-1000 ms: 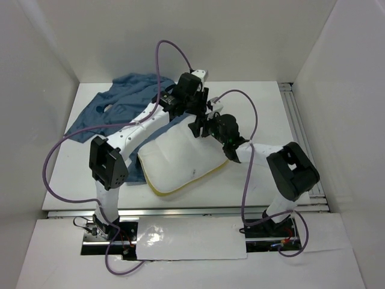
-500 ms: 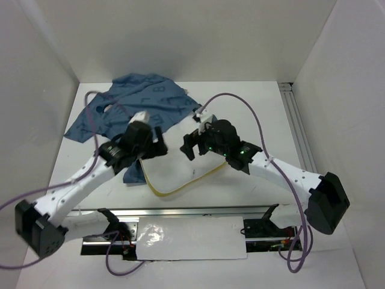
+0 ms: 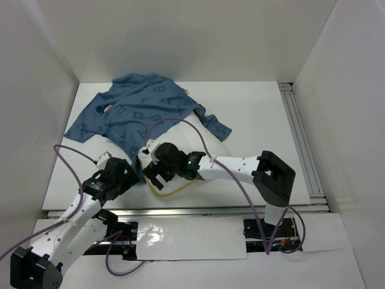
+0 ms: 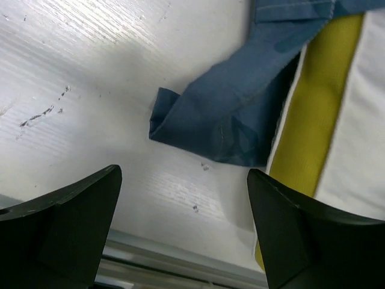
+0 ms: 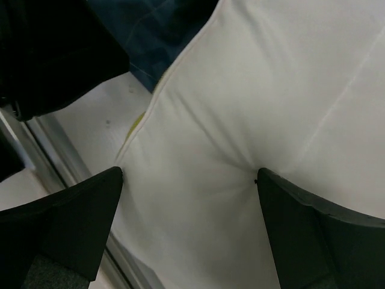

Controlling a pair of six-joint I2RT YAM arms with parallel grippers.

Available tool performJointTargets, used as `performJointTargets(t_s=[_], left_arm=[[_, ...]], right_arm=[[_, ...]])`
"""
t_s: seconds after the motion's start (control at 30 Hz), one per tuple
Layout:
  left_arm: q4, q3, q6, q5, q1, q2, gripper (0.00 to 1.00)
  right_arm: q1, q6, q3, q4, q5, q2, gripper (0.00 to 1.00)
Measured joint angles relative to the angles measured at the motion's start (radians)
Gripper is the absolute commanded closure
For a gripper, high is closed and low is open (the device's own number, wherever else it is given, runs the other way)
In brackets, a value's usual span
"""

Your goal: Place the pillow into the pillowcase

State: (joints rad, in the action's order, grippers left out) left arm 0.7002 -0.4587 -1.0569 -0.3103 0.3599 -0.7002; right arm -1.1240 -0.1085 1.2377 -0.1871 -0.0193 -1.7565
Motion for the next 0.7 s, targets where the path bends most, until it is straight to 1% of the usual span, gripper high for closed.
performJointTargets(t_s=[0.1, 0.13, 0.17, 0.23, 0.27, 0.3, 0.33, 0.37, 0.4, 0.43, 0.47, 0.6, 0.7], left_arm=[[-0.071, 0.025, 0.014, 0.005, -0.031, -0.049, 0.01], [-0.105, 0.035, 0.022, 0.013, -0.038, -0.074, 0.01], [-0.142, 0.047, 0.032, 0.023, -0.042, -0.098, 0.04], [-0.201, 0.066, 0.045, 0.046, -0.043, -0.129, 0.12], [-0.239, 0.075, 0.056, 0.056, -0.043, -0.146, 0.17], [-0.274, 0.080, 0.063, 0.066, -0.043, -0.166, 0.38], [-0.299, 0.083, 0.063, 0.072, -0.043, -0.183, 0.47], [-0.322, 0.084, 0.078, 0.074, -0.045, -0.199, 0.57], [-0.338, 0.084, 0.085, 0.077, -0.046, -0.213, 0.69], [-0.354, 0.084, 0.087, 0.077, -0.048, -0.227, 0.98], [-0.367, 0.085, 0.088, 0.077, -0.050, -0.238, 1.00], [-0.392, 0.085, 0.113, 0.085, -0.048, -0.260, 1.00], [-0.393, 0.085, 0.137, 0.116, -0.024, -0.229, 1.00]], right_arm=[[0.006, -0.008, 0.030, -0.023, -0.012, -0.063, 0.00], [0.008, -0.010, 0.041, -0.027, -0.012, -0.076, 0.06], [0.008, -0.010, 0.051, -0.028, -0.012, -0.087, 0.14], [0.009, -0.012, 0.065, -0.035, -0.013, -0.102, 0.35], [0.011, -0.014, 0.066, -0.037, -0.013, -0.108, 0.56], [0.014, -0.015, 0.066, -0.037, -0.013, -0.113, 0.67], [0.018, -0.019, 0.066, -0.036, -0.012, -0.116, 0.82], [0.023, -0.024, 0.066, -0.036, -0.012, -0.116, 1.00], [0.030, -0.025, 0.066, -0.034, -0.008, -0.116, 1.00], [0.036, -0.035, 0.066, -0.032, -0.006, -0.115, 1.00], [0.039, -0.041, 0.065, -0.031, -0.003, -0.114, 1.00], [0.039, -0.042, 0.051, -0.013, -0.011, -0.092, 1.00], [0.039, -0.031, 0.036, 0.008, -0.058, -0.061, 1.00]])
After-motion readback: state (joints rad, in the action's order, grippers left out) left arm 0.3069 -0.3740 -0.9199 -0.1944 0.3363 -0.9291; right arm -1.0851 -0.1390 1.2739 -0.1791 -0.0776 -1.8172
